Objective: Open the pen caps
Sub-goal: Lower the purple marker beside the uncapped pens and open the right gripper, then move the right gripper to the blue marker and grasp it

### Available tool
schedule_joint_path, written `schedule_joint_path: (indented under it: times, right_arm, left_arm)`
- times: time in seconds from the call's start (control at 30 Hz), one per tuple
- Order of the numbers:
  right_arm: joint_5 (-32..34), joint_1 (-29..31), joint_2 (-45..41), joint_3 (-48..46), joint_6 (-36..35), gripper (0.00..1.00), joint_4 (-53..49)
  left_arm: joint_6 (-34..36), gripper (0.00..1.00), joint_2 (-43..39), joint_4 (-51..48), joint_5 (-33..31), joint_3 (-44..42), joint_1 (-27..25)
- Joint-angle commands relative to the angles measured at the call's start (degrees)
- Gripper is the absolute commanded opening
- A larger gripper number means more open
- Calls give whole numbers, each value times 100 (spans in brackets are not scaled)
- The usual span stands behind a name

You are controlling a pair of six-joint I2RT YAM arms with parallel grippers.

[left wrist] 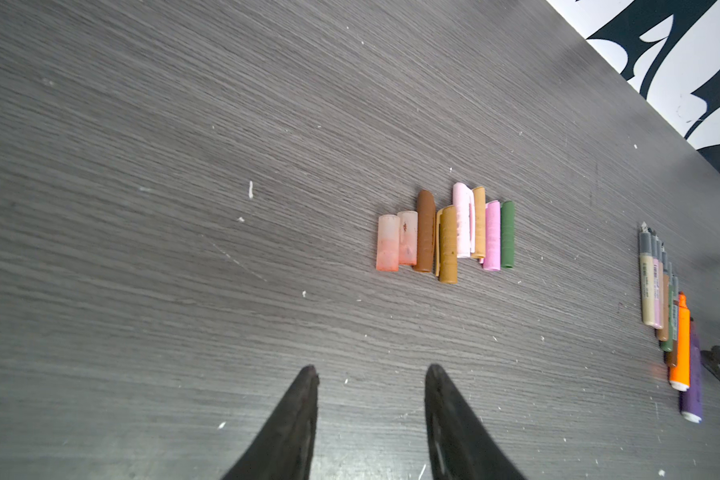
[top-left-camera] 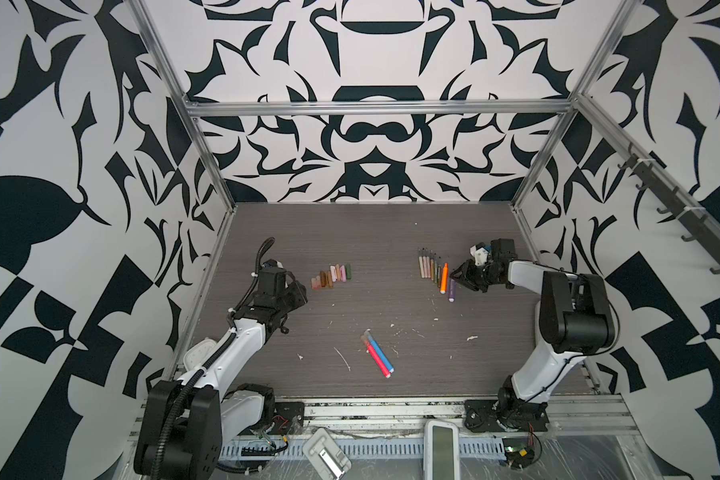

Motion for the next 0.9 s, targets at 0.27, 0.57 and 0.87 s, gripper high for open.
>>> schedule_joint_path:
  times: [0.27, 0.57, 0.87]
  right_arm:
    - [635, 1046, -2298, -1143, -3, 29, -661]
    - [3592, 5732, -3008, -2026, 1601, 29, -527]
    - [4290, 6960, -1934, -1266, 1653, 30, -870]
  left_arm:
    - [43, 46, -16, 103, 59, -57, 0]
    - [25, 46, -33, 145, 44, -74, 3]
    - [20, 46, -33, 139, 44, -75, 2]
